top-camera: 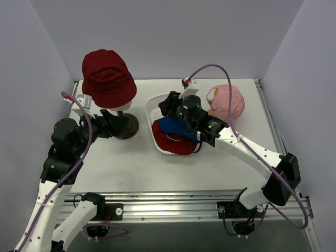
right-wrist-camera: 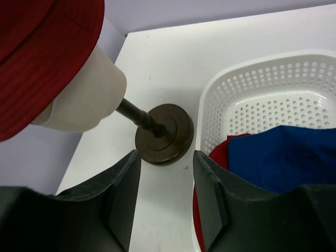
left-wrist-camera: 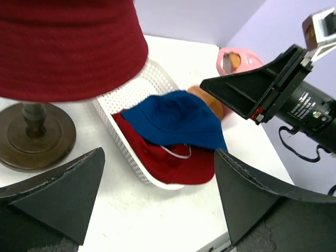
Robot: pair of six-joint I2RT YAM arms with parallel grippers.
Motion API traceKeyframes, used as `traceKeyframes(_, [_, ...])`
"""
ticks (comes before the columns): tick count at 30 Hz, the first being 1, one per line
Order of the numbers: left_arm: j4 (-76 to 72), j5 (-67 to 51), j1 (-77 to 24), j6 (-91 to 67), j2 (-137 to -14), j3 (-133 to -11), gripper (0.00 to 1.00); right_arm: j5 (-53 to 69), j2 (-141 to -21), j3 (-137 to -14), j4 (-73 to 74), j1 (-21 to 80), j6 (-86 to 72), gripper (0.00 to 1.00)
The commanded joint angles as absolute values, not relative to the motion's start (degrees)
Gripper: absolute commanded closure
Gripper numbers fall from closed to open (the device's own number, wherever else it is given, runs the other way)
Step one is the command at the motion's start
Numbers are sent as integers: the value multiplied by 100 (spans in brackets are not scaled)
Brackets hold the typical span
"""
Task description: Stack the hats
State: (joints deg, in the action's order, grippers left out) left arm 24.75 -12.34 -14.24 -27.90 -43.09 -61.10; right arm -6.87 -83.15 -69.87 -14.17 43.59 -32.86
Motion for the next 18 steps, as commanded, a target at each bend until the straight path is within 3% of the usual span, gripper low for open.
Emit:
traceKeyframes(1, [2496, -738, -1880, -2654, -4158, -5907, 6, -1369, -7963, -7128, -889, 4658, -2936, 59])
traceKeyframes(4, [2172, -765, -2266, -2812, -4139, -5705, 6, -1555, -7735, -7041, -528, 4781, -2795, 57])
traceKeyframes(10, [1820, 658, -3802, -2576, -4903, -5634, 6, -2363, -7155, -6540, -18, 4896, -2505, 54])
traceKeyframes(18, [1328, 1063, -4131, -2197, -5010, -5704, 6, -3056, -6443, -5810, 254, 4878, -2303, 52])
